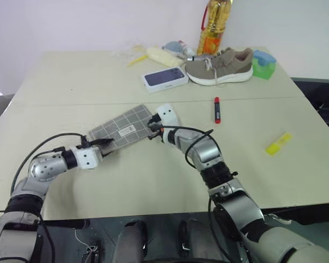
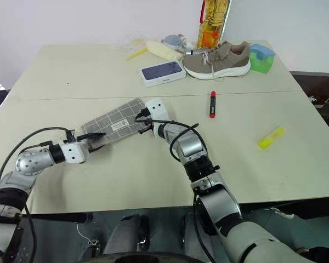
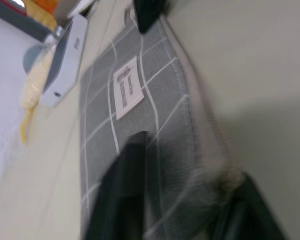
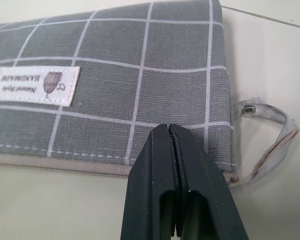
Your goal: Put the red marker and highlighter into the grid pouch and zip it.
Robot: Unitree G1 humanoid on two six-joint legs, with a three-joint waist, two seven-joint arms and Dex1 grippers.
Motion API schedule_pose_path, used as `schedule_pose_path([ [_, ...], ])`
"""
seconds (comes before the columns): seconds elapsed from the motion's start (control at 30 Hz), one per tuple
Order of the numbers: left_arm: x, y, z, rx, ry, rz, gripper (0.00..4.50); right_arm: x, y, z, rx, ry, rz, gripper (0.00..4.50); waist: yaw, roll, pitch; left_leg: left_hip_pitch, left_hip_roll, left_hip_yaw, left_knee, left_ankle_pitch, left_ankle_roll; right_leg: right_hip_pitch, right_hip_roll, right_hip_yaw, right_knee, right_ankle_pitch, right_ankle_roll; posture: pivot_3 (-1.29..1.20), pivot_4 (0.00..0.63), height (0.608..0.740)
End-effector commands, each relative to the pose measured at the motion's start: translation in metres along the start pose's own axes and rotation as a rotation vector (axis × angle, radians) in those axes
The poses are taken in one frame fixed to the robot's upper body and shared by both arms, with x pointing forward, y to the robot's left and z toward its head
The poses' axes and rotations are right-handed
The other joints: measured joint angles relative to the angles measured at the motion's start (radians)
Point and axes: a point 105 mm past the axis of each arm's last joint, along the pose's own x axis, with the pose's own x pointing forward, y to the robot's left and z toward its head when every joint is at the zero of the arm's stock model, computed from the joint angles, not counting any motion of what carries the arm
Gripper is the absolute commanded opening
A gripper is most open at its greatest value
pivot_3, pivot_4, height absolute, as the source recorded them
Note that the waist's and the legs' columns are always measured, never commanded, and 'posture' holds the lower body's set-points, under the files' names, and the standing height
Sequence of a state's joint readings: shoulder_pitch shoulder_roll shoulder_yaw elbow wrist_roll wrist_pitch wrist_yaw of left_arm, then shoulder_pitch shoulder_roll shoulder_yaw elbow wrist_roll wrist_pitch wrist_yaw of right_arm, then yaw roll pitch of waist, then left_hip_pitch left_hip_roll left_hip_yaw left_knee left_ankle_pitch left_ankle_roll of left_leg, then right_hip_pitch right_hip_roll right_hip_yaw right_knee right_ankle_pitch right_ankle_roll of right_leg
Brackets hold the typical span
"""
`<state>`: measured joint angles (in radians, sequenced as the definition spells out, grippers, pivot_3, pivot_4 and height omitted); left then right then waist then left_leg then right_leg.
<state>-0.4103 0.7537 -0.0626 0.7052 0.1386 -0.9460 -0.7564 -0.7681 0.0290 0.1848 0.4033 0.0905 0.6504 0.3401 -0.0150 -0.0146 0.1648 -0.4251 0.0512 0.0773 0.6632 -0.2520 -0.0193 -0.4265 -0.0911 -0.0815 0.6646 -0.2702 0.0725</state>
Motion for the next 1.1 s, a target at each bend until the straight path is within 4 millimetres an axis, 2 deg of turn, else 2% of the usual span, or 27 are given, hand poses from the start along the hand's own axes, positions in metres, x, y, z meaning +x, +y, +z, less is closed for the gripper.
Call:
schedule_pose_path([
  [0.03, 0.001, -0.008, 0.001, -0.010, -0.016, -0.027, 0.07, -0.001, 0.002, -0.001, -0.002, 0.002, 0.000, 0.00, -0.002, 0.000, 0.000, 0.000, 0.000, 0.000, 0.000, 0.000, 0.000, 0.000, 0.000, 0.000, 0.000, 0.000, 0.000, 0.00, 0.150, 0.724],
  [0.2, -0.002, 0.001, 0.001, -0.082, -0.025, 0.035, 0.07, -0.007, -0.012, 0.016, -0.032, -0.079, -0.055, 0.00, -0.004, 0.000, 0.000, 0.000, 0.000, 0.000, 0.000, 0.000, 0.000, 0.000, 0.000, 0.000, 0.000, 0.000, 0.000, 0.00, 0.150, 0.724],
  [0.33, 0.003, 0.009, 0.014, -0.184, -0.071, 0.097, 0.07, -0.029, -0.033, 0.038, -0.021, -0.184, -0.086, 0.00, -0.001, 0.001, 0.001, -0.001, 0.001, 0.000, 0.000, 0.000, 0.000, 0.000, 0.000, 0.000, 0.000, 0.000, 0.000, 0.00, 0.150, 0.724],
  [0.43, 0.008, 0.013, 0.028, -0.269, -0.106, 0.125, 0.00, -0.050, -0.045, 0.047, -0.071, -0.218, -0.095, 0.92, 0.002, 0.000, 0.001, -0.002, 0.001, -0.001, 0.000, 0.000, 0.000, 0.000, -0.001, 0.000, -0.001, 0.000, 0.000, 0.00, 0.150, 0.724],
  [0.5, 0.011, 0.016, 0.038, -0.311, -0.124, 0.137, 0.00, -0.066, -0.055, 0.050, -0.135, -0.219, -0.118, 2.05, -0.001, 0.000, 0.001, -0.002, 0.001, -0.001, 0.000, 0.000, 0.000, -0.001, -0.001, 0.000, -0.001, 0.000, 0.001, 0.00, 0.150, 0.724],
  [0.53, 0.013, 0.017, 0.045, -0.341, -0.138, 0.143, 0.00, -0.077, -0.064, 0.051, -0.170, -0.216, -0.140, 2.46, -0.002, 0.000, 0.001, -0.002, 0.001, -0.001, 0.000, 0.000, 0.000, -0.001, -0.001, 0.000, -0.001, 0.000, 0.001, 0.00, 0.150, 0.724],
  [0.6, 0.016, 0.018, 0.055, -0.394, -0.157, 0.150, 0.00, -0.103, -0.077, 0.050, -0.258, -0.209, -0.152, 3.56, 0.001, 0.001, 0.002, -0.001, 0.001, -0.001, 0.000, 0.000, 0.000, -0.001, 0.000, 0.000, -0.001, 0.000, 0.001, 0.00, 0.150, 0.724],
  [0.67, 0.018, 0.019, 0.062, -0.434, -0.168, 0.161, 0.00, -0.123, -0.079, 0.043, -0.312, -0.182, -0.126, 4.46, 0.003, 0.001, 0.002, -0.002, 0.000, -0.001, 0.000, 0.000, 0.000, -0.001, -0.001, 0.000, -0.001, -0.001, 0.002, 0.00, 0.150, 0.724],
  [0.83, 0.024, 0.020, 0.072, -0.495, -0.191, 0.187, 0.00, -0.136, -0.067, 0.027, -0.319, -0.130, -0.053, 4.46, -0.006, 0.001, 0.002, 0.000, 0.001, -0.001, 0.000, 0.000, 0.000, -0.001, 0.003, 0.000, -0.001, -0.001, 0.001, 0.00, 0.150, 0.724],
  [1.0, 0.032, 0.017, 0.078, -0.515, -0.211, 0.185, 0.00, -0.131, -0.063, 0.023, -0.224, -0.137, -0.063, 4.46, 0.002, 0.001, 0.002, 0.000, 0.002, -0.002, 0.000, 0.000, 0.000, 0.000, 0.005, 0.000, -0.001, -0.001, 0.001, 0.00, 0.150, 0.724],
  [1.1, 0.036, 0.014, 0.082, -0.527, -0.225, 0.180, 0.00, -0.123, -0.068, 0.026, -0.159, -0.155, -0.113, 4.46, 0.004, 0.001, 0.002, -0.001, 0.001, -0.001, 0.000, 0.000, 0.000, 0.000, 0.004, 0.001, -0.001, -0.001, 0.001, 0.00, 0.150, 0.724],
])
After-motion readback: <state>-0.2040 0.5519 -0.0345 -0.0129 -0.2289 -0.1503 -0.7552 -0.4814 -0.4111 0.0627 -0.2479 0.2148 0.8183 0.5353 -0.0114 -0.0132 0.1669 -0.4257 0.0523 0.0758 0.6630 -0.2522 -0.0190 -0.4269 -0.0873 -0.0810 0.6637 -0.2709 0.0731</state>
